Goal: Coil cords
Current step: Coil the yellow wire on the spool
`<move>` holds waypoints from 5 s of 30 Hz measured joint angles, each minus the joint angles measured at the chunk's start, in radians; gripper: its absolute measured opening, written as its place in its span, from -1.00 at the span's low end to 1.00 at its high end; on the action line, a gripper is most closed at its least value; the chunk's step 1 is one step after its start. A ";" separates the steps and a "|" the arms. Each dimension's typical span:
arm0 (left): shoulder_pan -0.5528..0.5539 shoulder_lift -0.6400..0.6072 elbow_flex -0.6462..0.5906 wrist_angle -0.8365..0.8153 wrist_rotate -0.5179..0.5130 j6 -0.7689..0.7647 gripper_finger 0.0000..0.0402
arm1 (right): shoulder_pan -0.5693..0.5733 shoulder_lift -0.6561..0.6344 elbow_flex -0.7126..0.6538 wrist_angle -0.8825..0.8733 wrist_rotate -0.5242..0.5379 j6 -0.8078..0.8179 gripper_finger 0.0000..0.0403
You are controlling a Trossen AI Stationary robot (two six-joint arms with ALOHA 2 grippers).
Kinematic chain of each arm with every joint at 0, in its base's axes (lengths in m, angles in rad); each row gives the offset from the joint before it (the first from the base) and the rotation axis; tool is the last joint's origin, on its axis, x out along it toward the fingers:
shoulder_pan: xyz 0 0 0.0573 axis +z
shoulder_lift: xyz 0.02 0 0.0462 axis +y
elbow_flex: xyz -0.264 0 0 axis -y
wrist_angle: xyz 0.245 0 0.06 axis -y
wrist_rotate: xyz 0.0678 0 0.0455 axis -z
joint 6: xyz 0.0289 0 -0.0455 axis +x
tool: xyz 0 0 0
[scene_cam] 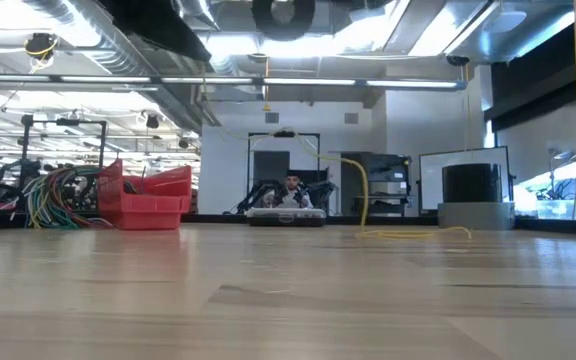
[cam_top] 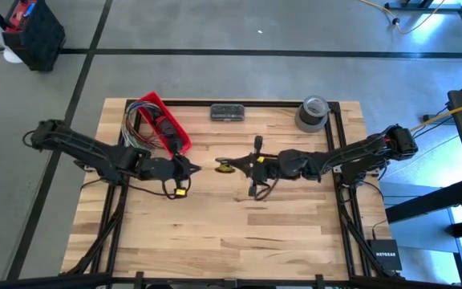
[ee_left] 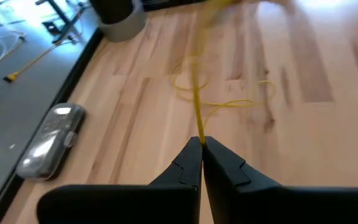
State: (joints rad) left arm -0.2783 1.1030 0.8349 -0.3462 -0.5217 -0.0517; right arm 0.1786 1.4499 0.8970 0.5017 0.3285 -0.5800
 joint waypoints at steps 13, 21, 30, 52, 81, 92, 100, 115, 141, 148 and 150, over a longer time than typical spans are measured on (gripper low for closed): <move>-0.037 0.048 0.000 0.286 0.041 0.030 -0.98 | -0.057 0.113 0.000 0.082 0.115 -0.047 -0.97; 0.004 0.195 0.000 0.595 0.040 0.080 -0.98 | -0.055 0.187 0.070 0.050 0.107 -0.047 -0.97; 0.076 0.268 0.000 0.579 0.039 0.055 -0.98 | -0.055 0.217 0.140 0.006 0.109 0.065 -0.97; 0.099 0.296 0.005 0.583 -0.037 0.051 -0.97 | -0.045 0.152 0.237 0.008 0.173 0.285 -0.97; 0.098 0.275 -0.002 0.458 -0.098 0.070 -0.97 | -0.004 -0.150 0.243 -0.096 -0.011 0.312 -0.97; 0.043 0.251 -0.003 0.537 0.002 0.092 -0.97 | 0.018 -0.141 0.243 -0.217 0.027 0.280 -0.97; 0.062 0.369 -0.001 0.724 0.140 0.155 -0.97 | 0.018 -0.014 0.241 -0.138 0.004 0.253 -0.97; 0.076 0.432 0.000 0.824 0.183 0.160 -0.29 | 0.017 0.054 0.239 -0.070 -0.008 0.234 -0.97; 0.076 0.554 0.001 1.011 0.169 0.268 -0.98 | 0.019 0.073 0.238 -0.028 0.000 0.147 -0.97; 0.074 0.392 0.001 0.669 0.027 0.271 -0.98 | 0.053 0.014 0.238 -0.079 0.073 0.131 -0.97; 0.074 0.342 0.001 0.582 0.017 0.237 -0.99 | 0.060 -0.002 0.238 -0.101 0.092 0.130 -0.97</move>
State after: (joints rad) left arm -0.2039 1.4450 0.8360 0.2359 -0.5050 0.1855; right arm 0.2387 1.4478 1.1355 0.4009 0.4204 -0.4500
